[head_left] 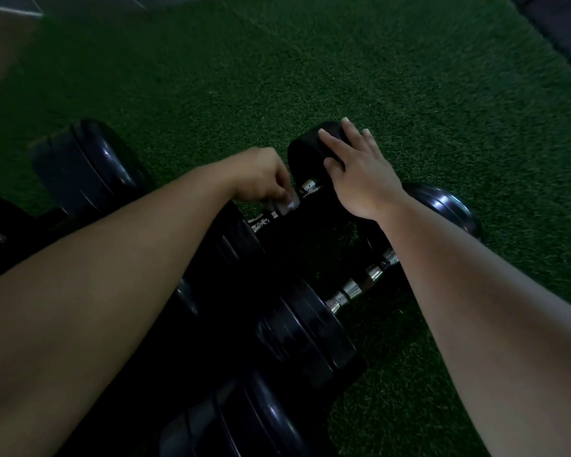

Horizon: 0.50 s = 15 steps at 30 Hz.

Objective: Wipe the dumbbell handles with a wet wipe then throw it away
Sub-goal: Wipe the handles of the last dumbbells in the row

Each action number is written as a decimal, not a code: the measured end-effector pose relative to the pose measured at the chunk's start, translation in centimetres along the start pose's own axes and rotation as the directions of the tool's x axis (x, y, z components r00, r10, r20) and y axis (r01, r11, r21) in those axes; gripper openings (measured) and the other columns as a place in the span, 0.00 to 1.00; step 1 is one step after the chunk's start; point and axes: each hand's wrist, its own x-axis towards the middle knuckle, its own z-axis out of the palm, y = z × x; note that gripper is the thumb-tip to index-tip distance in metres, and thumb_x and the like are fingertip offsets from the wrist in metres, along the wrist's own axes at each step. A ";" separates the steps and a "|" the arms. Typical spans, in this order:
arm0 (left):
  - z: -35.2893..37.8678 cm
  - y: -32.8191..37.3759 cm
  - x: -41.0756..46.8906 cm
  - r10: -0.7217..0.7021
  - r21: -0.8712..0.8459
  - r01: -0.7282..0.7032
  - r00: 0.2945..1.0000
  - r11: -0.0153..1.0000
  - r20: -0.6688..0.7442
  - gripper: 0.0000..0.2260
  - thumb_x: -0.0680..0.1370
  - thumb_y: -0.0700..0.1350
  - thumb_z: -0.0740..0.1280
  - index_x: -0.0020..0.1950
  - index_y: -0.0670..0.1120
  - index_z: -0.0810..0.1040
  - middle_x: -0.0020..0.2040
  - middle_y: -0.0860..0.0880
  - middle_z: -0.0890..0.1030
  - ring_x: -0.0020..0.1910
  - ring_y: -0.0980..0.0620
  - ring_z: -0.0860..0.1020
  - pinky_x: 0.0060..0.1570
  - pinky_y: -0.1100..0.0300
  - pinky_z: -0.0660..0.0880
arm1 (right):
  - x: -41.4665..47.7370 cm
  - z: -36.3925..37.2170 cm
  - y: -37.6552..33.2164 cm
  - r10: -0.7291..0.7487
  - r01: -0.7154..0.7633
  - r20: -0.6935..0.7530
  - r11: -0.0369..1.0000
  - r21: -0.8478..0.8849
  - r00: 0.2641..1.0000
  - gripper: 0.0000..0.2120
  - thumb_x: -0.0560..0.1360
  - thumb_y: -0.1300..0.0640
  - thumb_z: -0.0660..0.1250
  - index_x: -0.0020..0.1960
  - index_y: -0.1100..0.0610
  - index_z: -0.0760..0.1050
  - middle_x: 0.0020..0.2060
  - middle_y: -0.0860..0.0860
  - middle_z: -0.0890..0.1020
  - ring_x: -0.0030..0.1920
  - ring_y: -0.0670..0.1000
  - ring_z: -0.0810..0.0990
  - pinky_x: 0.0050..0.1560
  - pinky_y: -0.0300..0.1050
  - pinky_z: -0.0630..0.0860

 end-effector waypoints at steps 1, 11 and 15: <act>0.3 0.1 0.1 0.000 0.008 0.000 1.000 1.000 -0.028 0.03 0.73 0.49 0.74 0.46 0.54 0.86 0.40 0.57 0.83 0.39 0.62 0.78 0.38 0.66 0.70 | 0.0 0.0 0.0 -0.001 0.001 0.002 1.000 -0.004 1.000 0.24 0.85 0.48 0.51 0.79 0.40 0.51 0.80 0.44 0.44 0.80 0.53 0.41 0.78 0.55 0.49; 0.4 0.6 -0.2 -0.170 0.371 0.091 0.968 0.924 0.186 0.08 0.68 0.48 0.77 0.39 0.46 0.81 0.34 0.51 0.79 0.37 0.48 0.76 0.35 0.58 0.70 | 0.1 0.2 0.2 -0.006 0.006 -0.010 1.000 0.000 1.000 0.24 0.85 0.47 0.50 0.79 0.40 0.52 0.80 0.44 0.44 0.80 0.53 0.41 0.78 0.56 0.49; 0.6 1.1 0.3 -0.172 0.363 0.105 0.972 0.926 0.158 0.09 0.63 0.47 0.79 0.37 0.45 0.83 0.34 0.50 0.83 0.37 0.49 0.81 0.35 0.58 0.74 | 0.2 0.3 0.2 -0.001 0.001 -0.010 1.000 0.000 1.000 0.24 0.84 0.47 0.50 0.79 0.40 0.52 0.80 0.44 0.44 0.80 0.53 0.41 0.77 0.57 0.50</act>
